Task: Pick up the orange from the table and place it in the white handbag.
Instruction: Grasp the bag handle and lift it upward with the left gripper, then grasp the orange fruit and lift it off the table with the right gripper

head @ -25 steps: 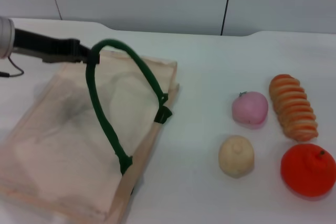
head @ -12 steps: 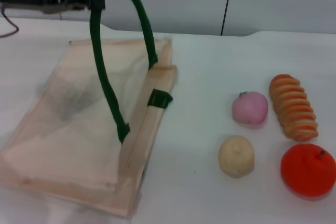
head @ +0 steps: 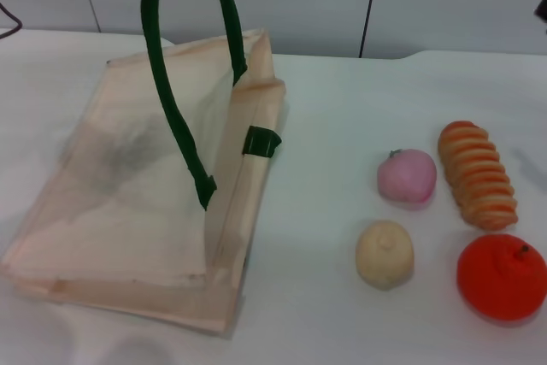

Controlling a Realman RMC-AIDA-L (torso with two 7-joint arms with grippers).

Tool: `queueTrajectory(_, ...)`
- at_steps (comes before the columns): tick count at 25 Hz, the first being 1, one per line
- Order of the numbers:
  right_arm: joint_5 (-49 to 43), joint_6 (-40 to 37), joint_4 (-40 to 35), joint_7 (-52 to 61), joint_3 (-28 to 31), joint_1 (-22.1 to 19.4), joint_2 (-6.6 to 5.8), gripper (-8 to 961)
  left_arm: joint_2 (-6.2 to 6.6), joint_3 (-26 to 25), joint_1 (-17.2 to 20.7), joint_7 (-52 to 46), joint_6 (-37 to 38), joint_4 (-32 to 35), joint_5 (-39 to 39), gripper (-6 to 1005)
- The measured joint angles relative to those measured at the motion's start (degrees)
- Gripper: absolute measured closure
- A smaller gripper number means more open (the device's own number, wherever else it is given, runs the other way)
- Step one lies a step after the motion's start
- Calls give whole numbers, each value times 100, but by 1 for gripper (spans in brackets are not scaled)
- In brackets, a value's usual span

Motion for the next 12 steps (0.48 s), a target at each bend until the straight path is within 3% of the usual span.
queueTrajectory(12, -2329, 1054, -1881, 1799, 456, -330, 47, 73, 63, 0, 66, -61, 143, 1, -320, 879)
